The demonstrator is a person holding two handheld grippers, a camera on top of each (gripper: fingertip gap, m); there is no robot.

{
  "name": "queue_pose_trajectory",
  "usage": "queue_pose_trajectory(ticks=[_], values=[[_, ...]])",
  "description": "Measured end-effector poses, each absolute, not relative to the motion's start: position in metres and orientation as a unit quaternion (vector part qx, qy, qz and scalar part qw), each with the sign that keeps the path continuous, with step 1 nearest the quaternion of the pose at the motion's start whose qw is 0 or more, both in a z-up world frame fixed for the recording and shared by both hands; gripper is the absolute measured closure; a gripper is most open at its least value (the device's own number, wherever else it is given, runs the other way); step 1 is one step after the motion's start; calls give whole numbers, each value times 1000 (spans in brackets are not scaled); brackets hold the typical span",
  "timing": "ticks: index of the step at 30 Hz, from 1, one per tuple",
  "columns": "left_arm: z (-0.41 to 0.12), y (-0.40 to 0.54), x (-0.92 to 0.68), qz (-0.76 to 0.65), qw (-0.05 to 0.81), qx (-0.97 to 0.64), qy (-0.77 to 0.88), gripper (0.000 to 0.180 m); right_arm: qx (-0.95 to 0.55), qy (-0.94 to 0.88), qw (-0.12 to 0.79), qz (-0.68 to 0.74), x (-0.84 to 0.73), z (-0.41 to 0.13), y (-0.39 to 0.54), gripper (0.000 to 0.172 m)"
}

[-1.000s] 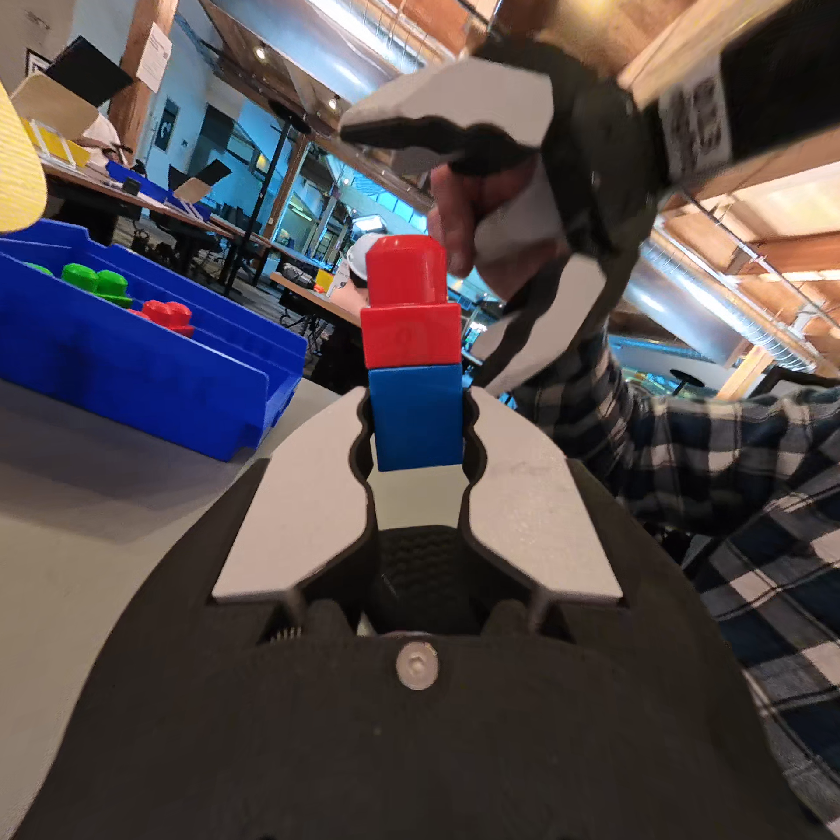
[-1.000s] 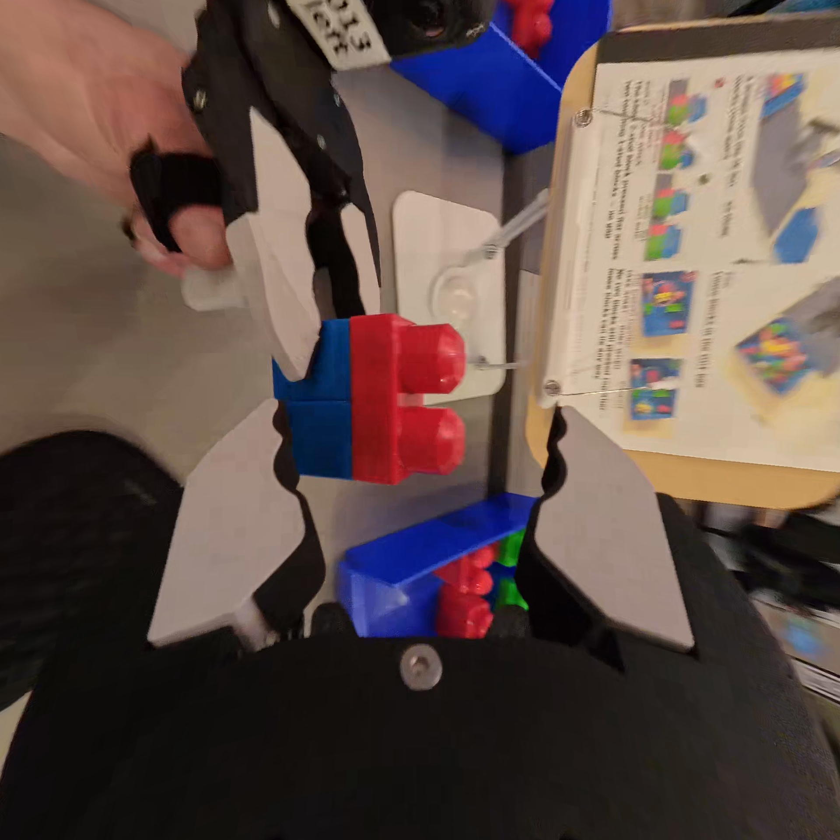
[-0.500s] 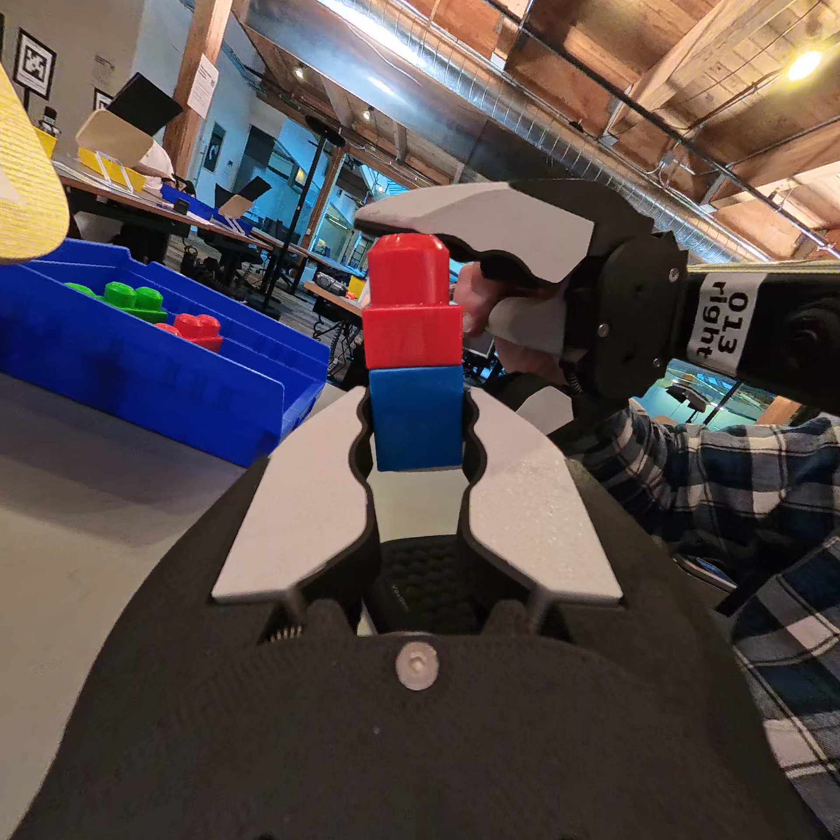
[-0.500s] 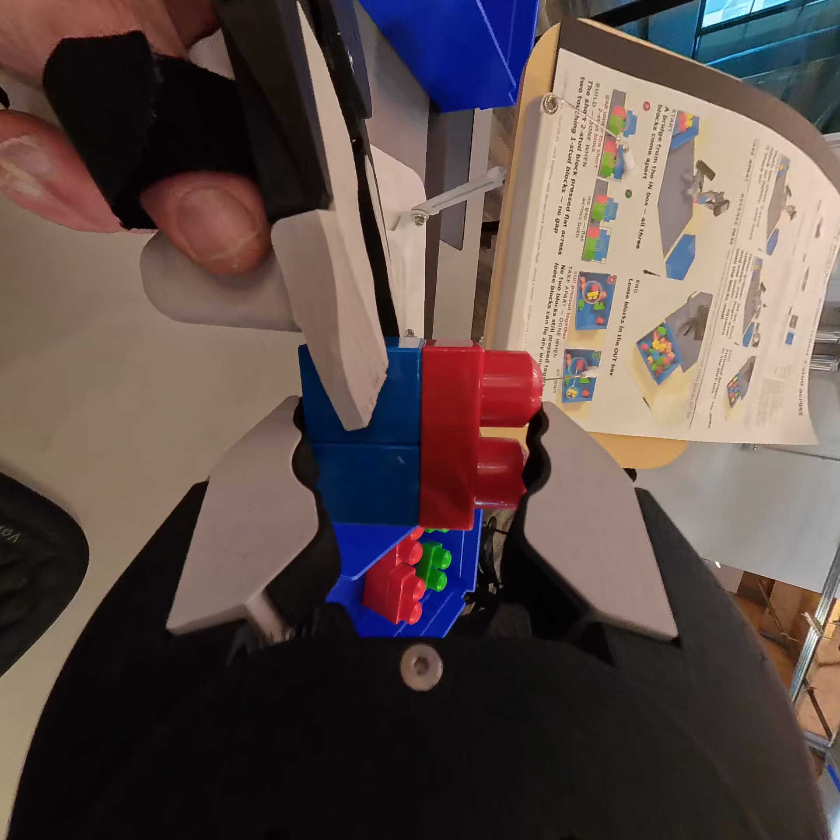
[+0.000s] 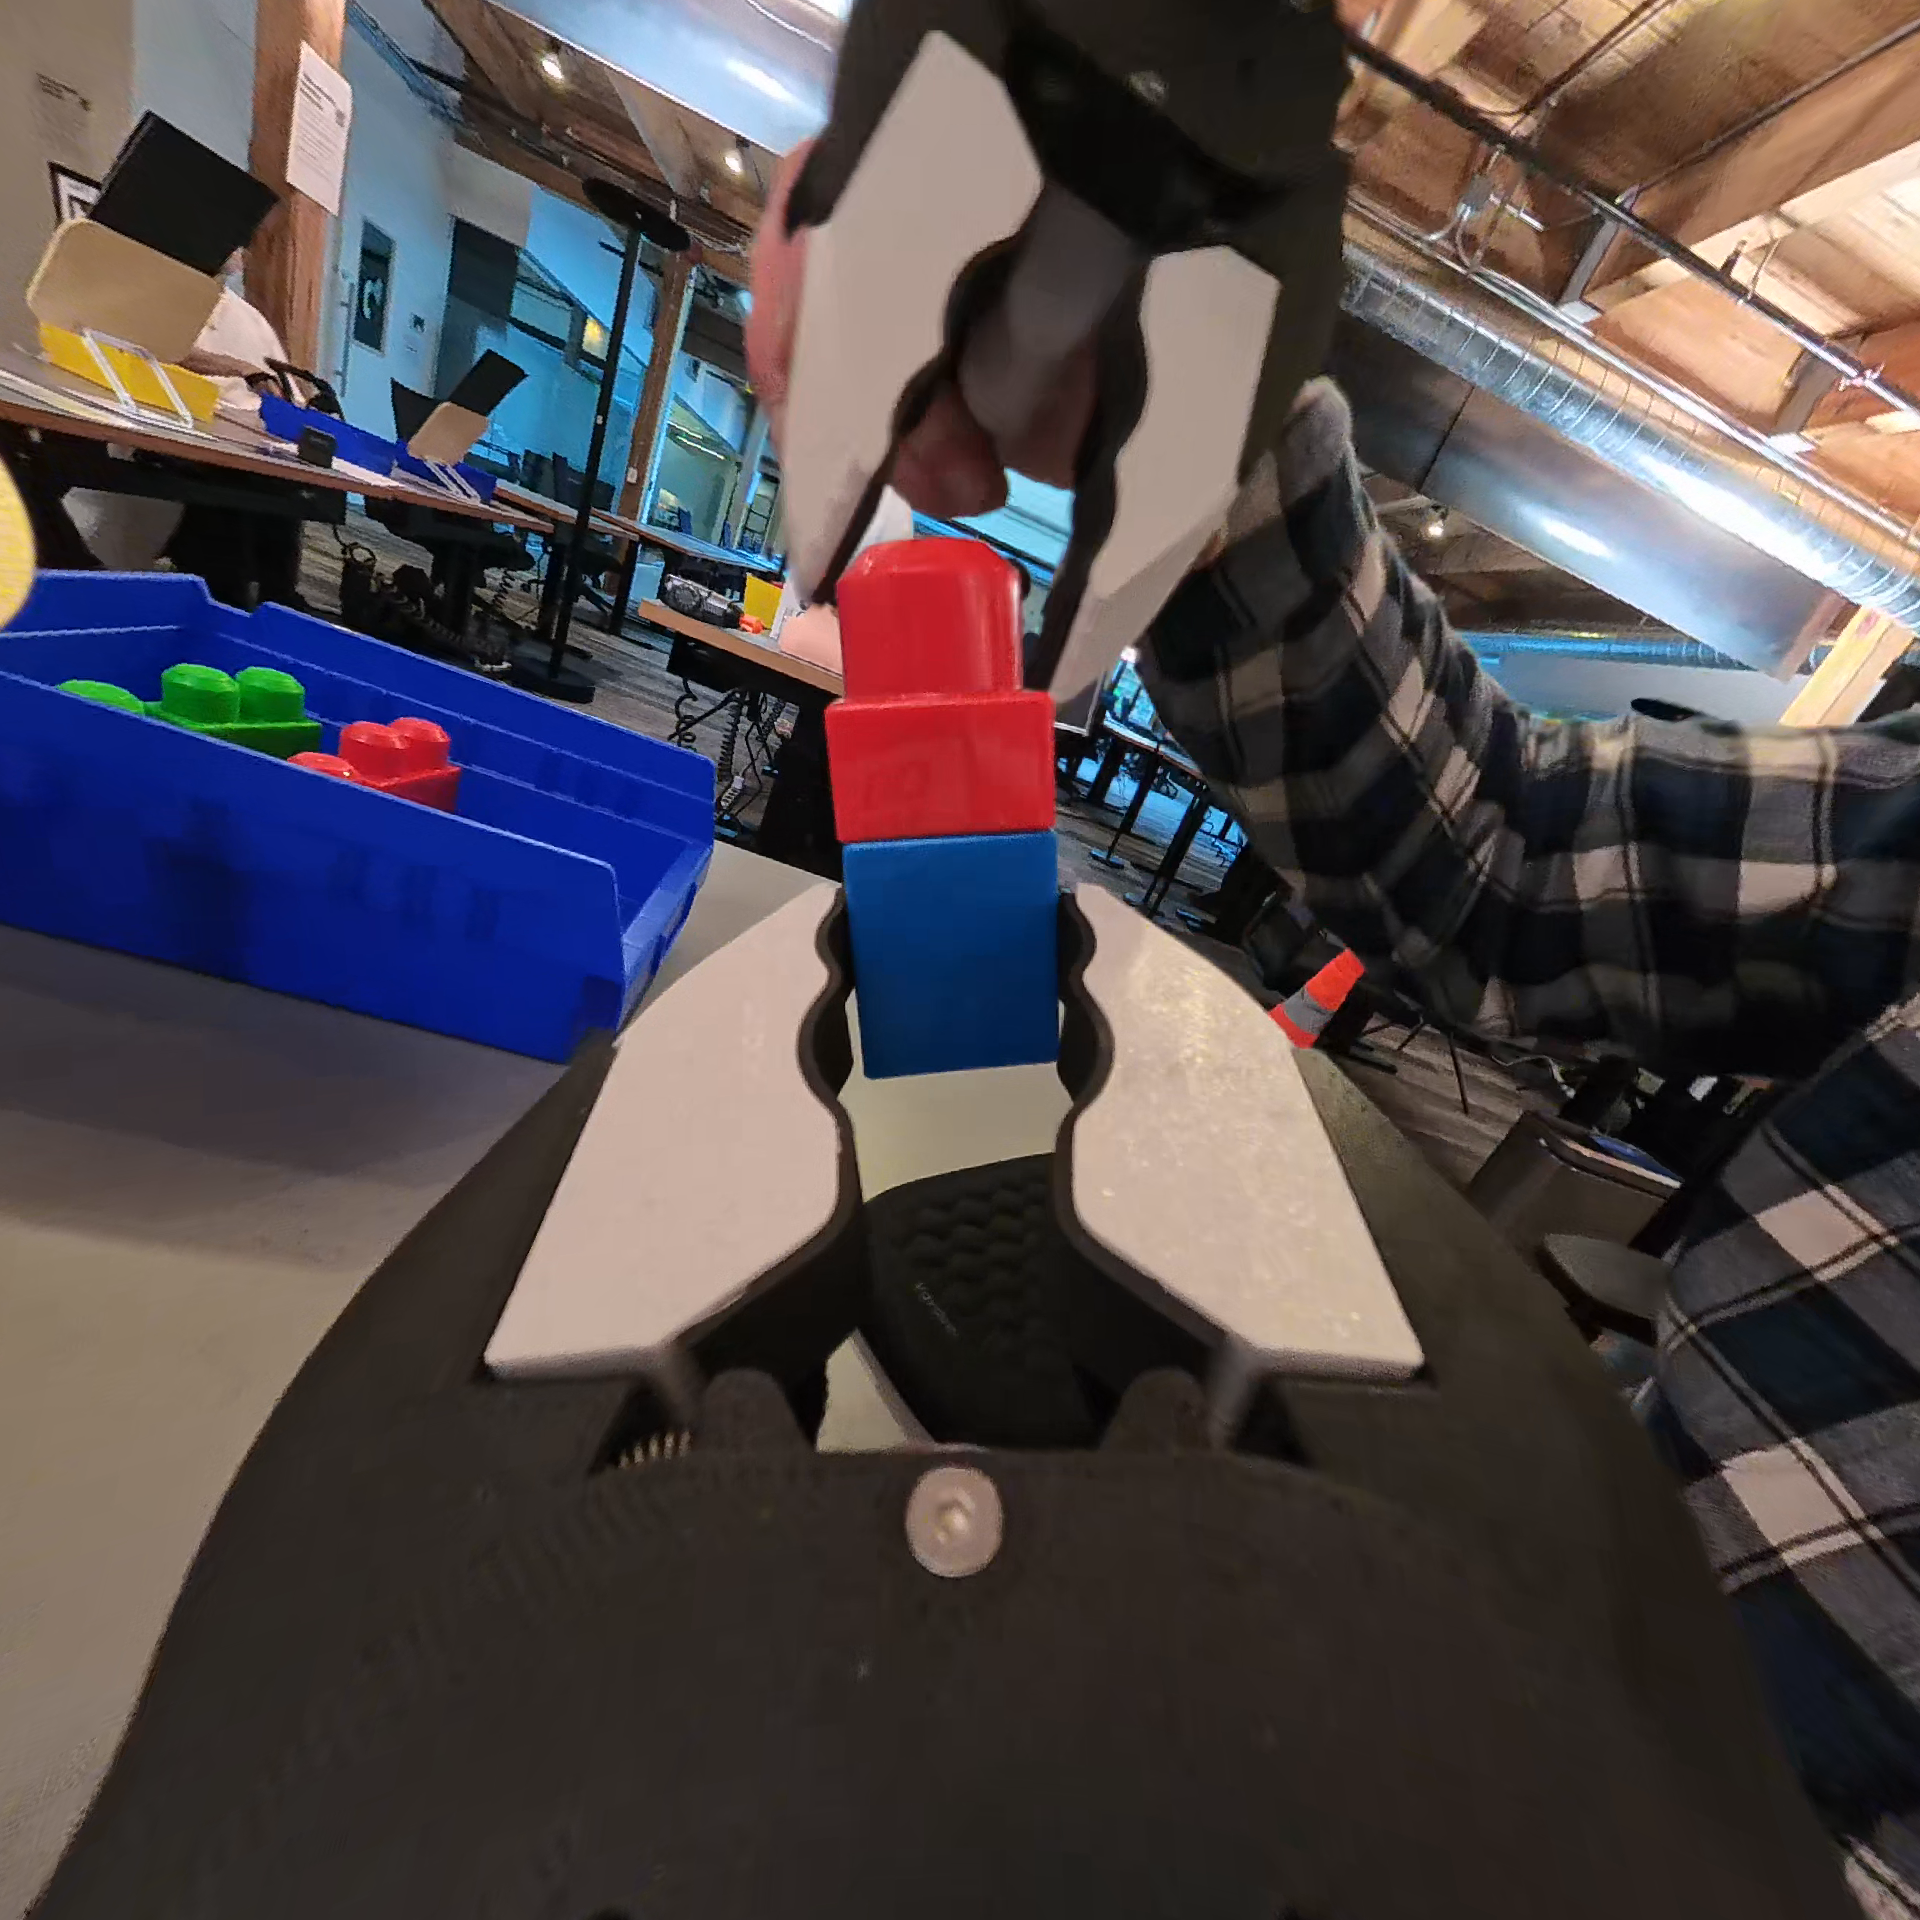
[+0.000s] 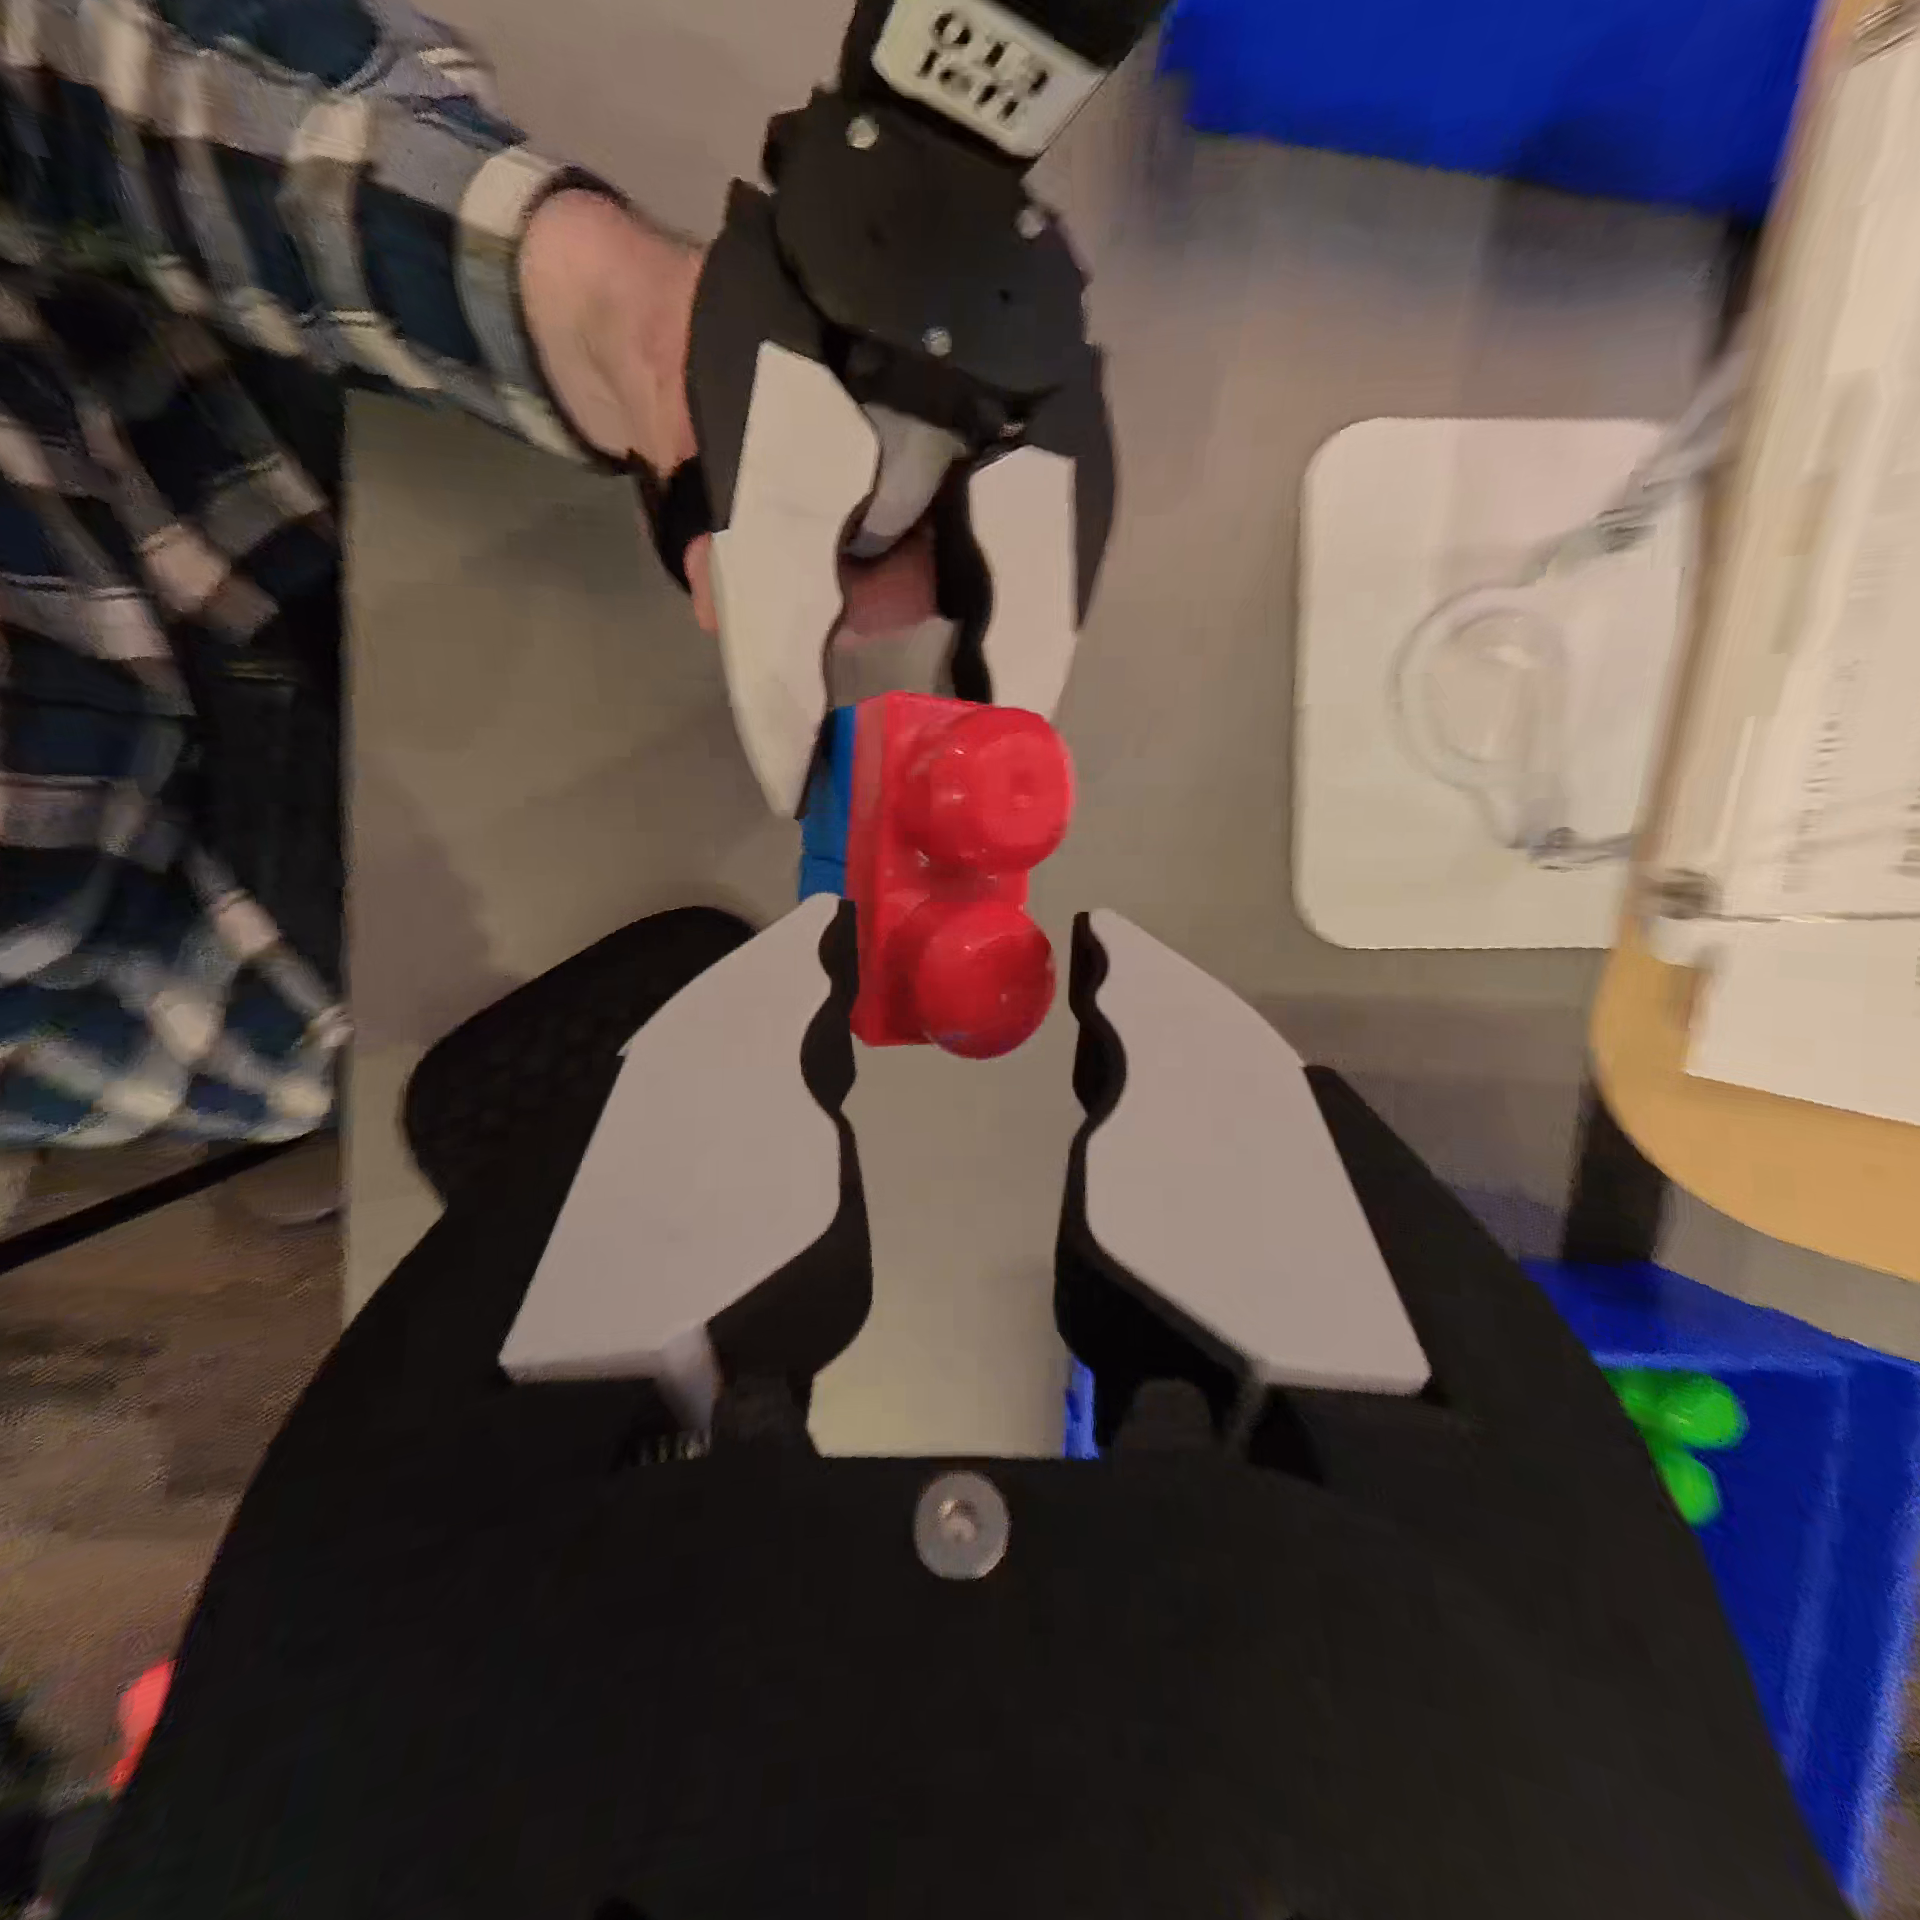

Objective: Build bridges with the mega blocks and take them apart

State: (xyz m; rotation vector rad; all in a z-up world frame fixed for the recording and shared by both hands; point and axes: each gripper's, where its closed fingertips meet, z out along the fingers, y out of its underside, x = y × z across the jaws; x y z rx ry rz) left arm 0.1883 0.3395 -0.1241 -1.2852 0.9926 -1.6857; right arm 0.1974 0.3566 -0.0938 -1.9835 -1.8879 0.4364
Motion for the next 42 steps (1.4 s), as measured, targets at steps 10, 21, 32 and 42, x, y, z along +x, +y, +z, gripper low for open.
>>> queue_pose_trajectory(ticks=[10, 21, 32, 42], values=[[-129, 338, 193, -633, 407, -514, 412, 144, -688, -688, 110, 204, 194, -109, 351, 138], [-139, 364, 177, -629, 421, -537, 372, 180, -746, -646, 160, 9, 366, -96, 423, 138], [-165, 375, 184, -617, 401, -569, 367, 180, -752, -646, 133, 23, 423, -239, 475, 137], [-168, 377, 186, -613, 405, -568, 371, 178, -738, -651, 174, 38, 409, -239, 477, 122]])
